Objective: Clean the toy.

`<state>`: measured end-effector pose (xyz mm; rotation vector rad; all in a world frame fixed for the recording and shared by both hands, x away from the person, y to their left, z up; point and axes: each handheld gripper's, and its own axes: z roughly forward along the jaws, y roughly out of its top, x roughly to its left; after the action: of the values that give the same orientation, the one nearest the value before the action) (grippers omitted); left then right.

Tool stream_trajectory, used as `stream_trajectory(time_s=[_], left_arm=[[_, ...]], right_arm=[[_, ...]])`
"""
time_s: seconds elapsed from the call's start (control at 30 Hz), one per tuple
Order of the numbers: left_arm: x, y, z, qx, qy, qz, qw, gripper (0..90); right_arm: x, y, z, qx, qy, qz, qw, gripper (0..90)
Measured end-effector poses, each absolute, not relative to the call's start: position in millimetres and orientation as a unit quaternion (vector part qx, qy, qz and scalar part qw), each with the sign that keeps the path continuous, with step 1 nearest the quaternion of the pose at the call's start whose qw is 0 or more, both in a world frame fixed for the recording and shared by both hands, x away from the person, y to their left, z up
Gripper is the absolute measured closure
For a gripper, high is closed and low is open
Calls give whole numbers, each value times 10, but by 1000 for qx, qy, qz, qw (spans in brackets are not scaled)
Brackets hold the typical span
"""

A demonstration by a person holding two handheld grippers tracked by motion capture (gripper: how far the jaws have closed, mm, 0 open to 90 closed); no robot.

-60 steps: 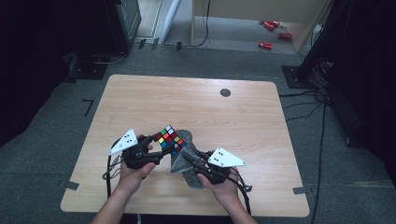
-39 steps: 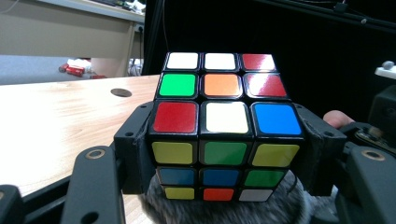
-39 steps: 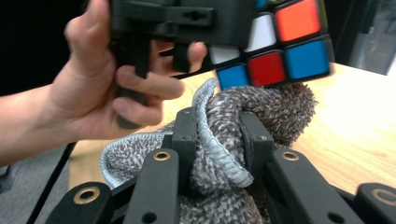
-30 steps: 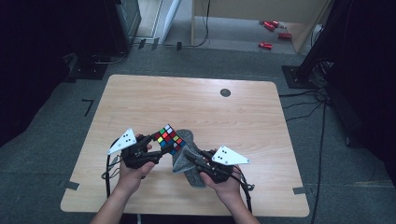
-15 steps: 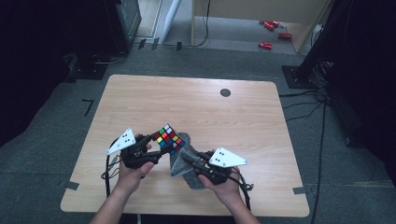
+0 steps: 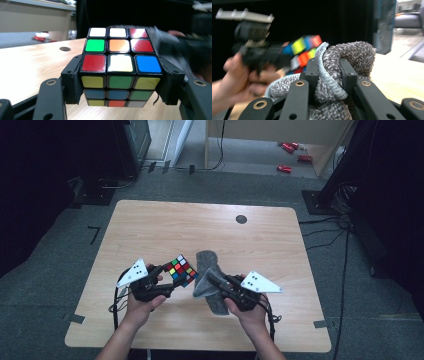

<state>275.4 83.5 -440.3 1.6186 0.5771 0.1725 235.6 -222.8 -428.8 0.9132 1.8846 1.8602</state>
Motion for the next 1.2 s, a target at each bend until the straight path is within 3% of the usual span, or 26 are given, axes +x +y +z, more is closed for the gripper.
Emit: stream_trajectory(time_s=[0.27,0.5,0.83,1.2], left_arm=[[2578,567,-4403,765,172,105,612,348],[2551,600,-4336,758,166,109,622,347],[2530,489,-4415,784,155,124,588,348],[2535,523,-4397,773,159,122,602,347]], right_arm=[[2322,-2233,-4216,313,645,683,141,738],[2416,-2255,-4381,348,636,681,100,739],[2351,-2240,-4237,341,629,691,103,737],[2461,-2250,-4452,393,616,679,66,734]])
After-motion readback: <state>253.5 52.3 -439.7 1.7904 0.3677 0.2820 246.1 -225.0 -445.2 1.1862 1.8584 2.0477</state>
